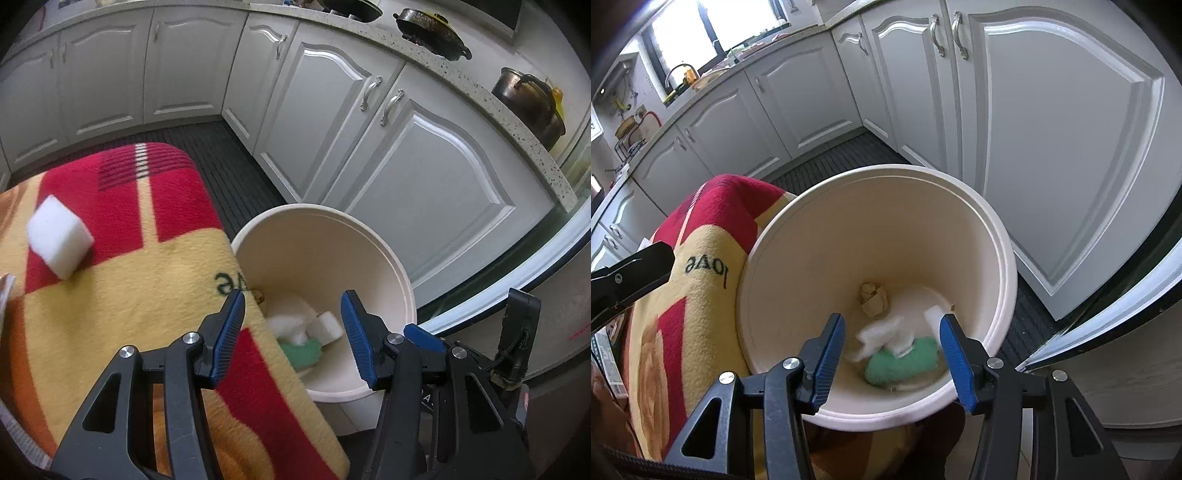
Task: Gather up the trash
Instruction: 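Move both open tools back over the table toward the remaining trash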
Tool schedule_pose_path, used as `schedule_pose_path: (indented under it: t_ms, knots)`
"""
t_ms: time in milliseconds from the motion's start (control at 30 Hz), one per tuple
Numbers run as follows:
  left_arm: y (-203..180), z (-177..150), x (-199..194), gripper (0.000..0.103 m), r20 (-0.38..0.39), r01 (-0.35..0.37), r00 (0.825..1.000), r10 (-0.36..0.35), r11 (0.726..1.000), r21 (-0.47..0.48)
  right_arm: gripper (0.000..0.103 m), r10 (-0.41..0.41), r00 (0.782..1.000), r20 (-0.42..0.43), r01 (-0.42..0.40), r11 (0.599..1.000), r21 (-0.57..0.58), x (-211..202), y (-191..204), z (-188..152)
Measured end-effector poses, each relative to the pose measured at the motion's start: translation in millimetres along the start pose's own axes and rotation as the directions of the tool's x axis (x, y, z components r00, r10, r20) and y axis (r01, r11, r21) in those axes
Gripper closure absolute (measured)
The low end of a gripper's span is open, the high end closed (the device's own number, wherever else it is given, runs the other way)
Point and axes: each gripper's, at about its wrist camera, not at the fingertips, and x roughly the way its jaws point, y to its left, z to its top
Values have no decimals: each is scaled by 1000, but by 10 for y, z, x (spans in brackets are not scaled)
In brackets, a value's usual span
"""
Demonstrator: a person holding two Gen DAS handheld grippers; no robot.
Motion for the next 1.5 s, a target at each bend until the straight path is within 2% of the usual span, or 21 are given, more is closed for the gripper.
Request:
schedule_pose_path:
  t_ms: [233,400,767,967,1233,1500]
  knots:
    - [68,-70,-192,50,34,-74,997,73,997,13,51,13,1000,9,-12,1000,-22,-79,118,-37]
    - [161,-139,-398,50,54,-98,994,99,995,-11,40,24,999,30,-22,998,-61,-229,296,-58]
    - [233,-193,-847,45,83,-38,996,42,998,-48,40,66,996,59,-59,991,-124,-494,673,-50]
    - [301,-241,-1159,45,119,-73,990,77,997,-39,37,98,993,68,-85,982,-168,-610,913,-59]
    - [755,-367,-1473,44,134,-190,971,197,980,-63,35,155,986,61,-137,963,-230,-618,1323,-49]
    - [1515,-477,-1697,44,107,-262,955,275,957,-124,32,207,978,23,-187,923,-337,-476,1899,-11]
